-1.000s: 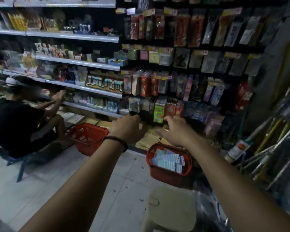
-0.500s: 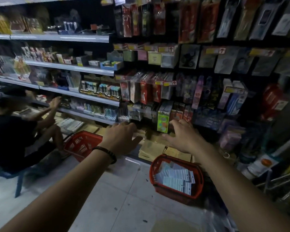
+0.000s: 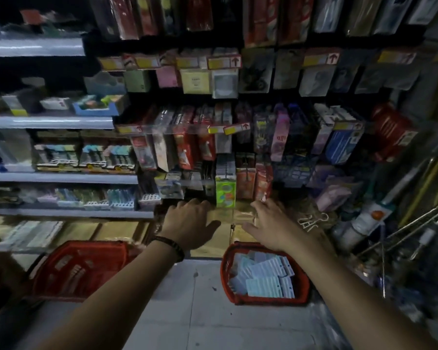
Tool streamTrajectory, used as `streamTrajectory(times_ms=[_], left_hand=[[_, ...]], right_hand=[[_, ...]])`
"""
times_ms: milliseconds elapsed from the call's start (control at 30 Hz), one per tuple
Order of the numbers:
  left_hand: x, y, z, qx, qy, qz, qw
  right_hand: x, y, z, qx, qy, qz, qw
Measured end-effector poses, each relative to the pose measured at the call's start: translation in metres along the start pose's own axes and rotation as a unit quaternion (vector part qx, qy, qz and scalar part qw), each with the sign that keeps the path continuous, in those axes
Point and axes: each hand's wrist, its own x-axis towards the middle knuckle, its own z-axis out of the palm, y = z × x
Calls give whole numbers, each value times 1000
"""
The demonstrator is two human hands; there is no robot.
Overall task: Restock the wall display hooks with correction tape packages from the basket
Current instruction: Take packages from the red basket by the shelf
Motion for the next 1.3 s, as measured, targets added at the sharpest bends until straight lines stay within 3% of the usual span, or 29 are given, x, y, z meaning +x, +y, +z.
streamTrajectory(times_ms=[300,933,1300], left_hand=[[78,-74,-3,-21,11,15,1000],[200,-51,47,-19,-36,32,999],[269,-40,80,-17,-44,87,995]], right_hand=[[63,-53,4,37,27,25,999],[194,14,16,13,-17,34,999],[243,38,25,4,-27,70,997]])
